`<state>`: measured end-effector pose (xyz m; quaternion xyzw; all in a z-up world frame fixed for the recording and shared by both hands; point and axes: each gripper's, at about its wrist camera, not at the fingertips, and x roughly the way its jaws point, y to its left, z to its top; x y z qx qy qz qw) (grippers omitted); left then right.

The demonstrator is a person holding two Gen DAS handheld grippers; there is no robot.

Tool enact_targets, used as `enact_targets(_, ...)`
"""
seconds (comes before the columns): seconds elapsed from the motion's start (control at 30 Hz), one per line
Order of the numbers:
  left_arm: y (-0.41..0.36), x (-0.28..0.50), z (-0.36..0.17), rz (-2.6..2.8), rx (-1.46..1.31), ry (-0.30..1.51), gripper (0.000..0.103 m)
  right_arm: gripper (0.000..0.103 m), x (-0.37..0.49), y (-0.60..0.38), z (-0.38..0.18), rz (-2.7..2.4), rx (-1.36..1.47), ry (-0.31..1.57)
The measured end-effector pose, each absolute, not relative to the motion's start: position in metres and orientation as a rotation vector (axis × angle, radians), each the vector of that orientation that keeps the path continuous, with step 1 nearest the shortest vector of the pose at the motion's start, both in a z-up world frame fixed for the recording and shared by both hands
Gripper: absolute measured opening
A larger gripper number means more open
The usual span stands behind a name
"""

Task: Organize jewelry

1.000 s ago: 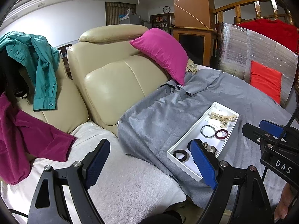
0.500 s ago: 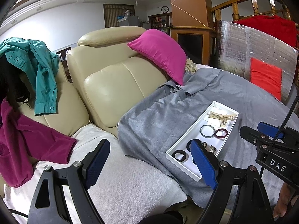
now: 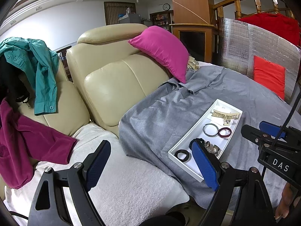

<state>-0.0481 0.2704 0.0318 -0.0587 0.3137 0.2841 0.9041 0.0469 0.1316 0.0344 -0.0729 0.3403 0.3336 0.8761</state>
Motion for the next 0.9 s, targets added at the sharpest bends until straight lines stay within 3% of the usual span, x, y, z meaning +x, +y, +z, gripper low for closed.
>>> enact_targets(0.9,0.255,-0.012,0.019,0.568,-0.079,0.675,0.088,0.060,0.070,0.106,0.022,0.674,-0.113,0.710)
